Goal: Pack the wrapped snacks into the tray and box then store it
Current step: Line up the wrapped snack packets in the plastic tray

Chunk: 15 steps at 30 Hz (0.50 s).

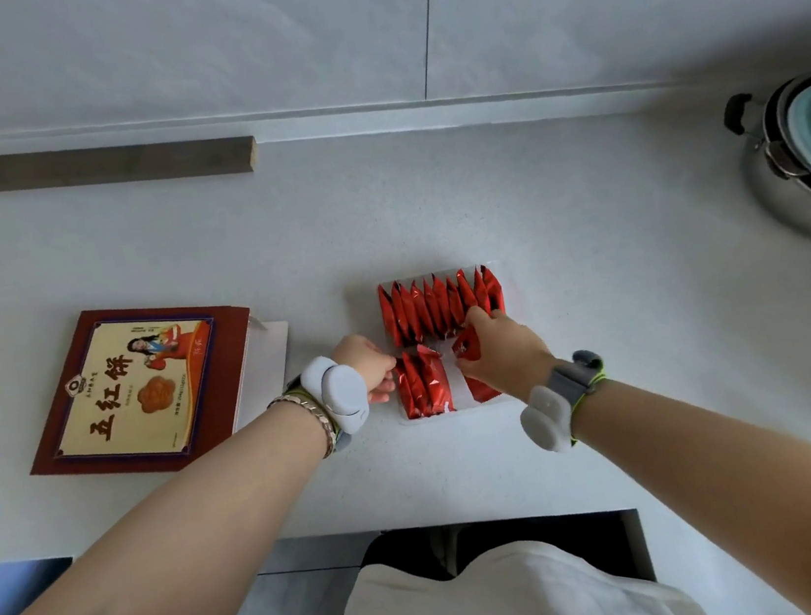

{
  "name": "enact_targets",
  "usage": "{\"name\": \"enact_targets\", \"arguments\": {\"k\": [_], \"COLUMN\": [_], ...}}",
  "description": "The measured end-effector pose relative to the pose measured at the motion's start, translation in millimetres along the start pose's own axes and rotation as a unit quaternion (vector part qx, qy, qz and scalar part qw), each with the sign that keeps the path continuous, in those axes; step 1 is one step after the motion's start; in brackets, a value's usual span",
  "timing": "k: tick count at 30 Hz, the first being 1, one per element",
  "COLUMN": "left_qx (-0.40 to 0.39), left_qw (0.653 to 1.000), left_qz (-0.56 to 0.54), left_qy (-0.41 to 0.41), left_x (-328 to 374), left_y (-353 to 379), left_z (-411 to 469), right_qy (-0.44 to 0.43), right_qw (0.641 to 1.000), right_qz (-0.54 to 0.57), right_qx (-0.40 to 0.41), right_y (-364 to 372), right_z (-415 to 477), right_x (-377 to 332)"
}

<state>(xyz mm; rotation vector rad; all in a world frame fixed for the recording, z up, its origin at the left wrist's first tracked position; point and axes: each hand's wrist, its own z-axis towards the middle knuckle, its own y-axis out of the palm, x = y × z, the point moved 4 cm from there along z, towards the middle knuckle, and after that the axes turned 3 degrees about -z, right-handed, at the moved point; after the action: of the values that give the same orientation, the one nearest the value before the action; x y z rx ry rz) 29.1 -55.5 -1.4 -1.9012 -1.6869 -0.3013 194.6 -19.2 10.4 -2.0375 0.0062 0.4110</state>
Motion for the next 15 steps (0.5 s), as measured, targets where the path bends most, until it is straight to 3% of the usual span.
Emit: {"name": "enact_targets", "arguments": {"k": [5, 12, 15], "left_qx": [0.002, -0.003, -0.004], "left_qw": [1.0, 0.999, 0.999], "left_qz": [-0.028, -0.04, -0.05], "left_qy": [0.005, 0.004, -0.004], "left_x": [-2.8, -2.8, -2.5], "left_y": [0.1, 1.8, 3.6], "left_z": [-0.1, -3.7, -4.6], "right_qy": [0.004, 0.025, 0.052], "right_qw": [0.991, 0.987, 0.988], "right_qz": [-0.131, -0.158, -0.145], "right_qx": [0.009, -0.029, -0.01], "right_y": [16.4, 23.6, 21.6], "right_z": [1.4, -2.1, -2.1], "right_x": [-24.3, -18.4, -17.1]}}
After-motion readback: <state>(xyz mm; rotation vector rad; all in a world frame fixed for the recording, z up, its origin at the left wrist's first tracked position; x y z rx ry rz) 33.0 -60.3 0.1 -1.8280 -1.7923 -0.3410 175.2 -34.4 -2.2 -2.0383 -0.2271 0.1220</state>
